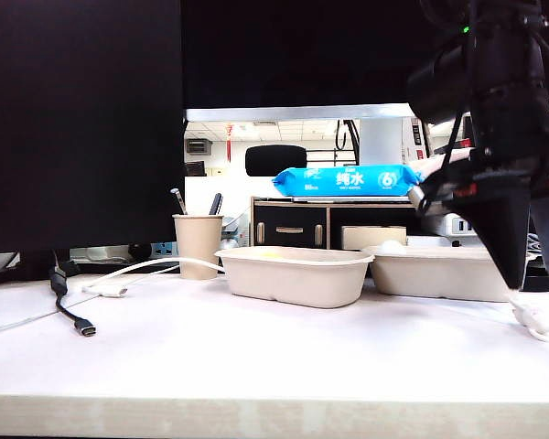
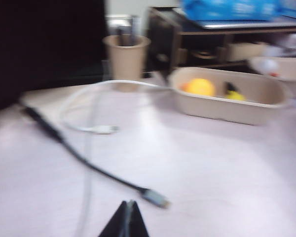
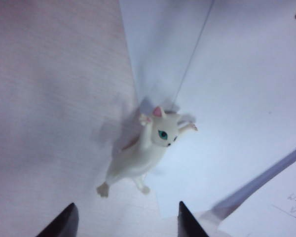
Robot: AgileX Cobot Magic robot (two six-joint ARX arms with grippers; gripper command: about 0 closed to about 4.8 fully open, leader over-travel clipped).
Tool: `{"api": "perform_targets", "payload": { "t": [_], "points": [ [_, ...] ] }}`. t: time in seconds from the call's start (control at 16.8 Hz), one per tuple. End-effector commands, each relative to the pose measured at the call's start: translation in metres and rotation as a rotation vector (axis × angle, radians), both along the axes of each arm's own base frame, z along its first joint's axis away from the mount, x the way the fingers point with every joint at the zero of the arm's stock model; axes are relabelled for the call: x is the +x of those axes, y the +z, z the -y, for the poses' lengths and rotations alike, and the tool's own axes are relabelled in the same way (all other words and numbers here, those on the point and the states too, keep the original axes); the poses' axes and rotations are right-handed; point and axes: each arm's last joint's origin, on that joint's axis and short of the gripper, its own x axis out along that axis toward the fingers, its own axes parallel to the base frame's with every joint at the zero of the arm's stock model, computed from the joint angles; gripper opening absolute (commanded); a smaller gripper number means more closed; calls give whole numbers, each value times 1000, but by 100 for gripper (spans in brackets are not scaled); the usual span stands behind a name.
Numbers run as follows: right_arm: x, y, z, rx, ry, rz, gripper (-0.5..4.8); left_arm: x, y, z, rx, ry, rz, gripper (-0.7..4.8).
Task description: Put the dolls with similar colors into the same paper box, while dolls with different colors go into separate paper boxes.
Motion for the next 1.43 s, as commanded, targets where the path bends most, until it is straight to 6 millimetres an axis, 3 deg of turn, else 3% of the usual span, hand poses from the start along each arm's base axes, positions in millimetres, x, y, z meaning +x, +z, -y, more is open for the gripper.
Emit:
{"api": "perform_targets", "payload": {
  "t": [0.06, 0.48, 0.77, 1.13, 1.43],
  "points": [
    [-2, -9, 0, 5, -14, 10, 262, -4, 1, 8, -1, -96, 4, -5],
    [2, -19, 0, 19, -64, 83, 262, -11, -7, 25, 51, -264, -73, -5],
    [0, -26, 2, -10, -130, 89, 261, -11, -7, 25, 53, -265, -77, -5],
    [-16, -55, 8, -34, -177, 38, 260, -11, -7, 25, 54, -265, -77, -5],
    [-11, -57, 5, 6, -227, 100, 260, -11, -7, 25, 54, -265, -77, -5]
  ]
}}
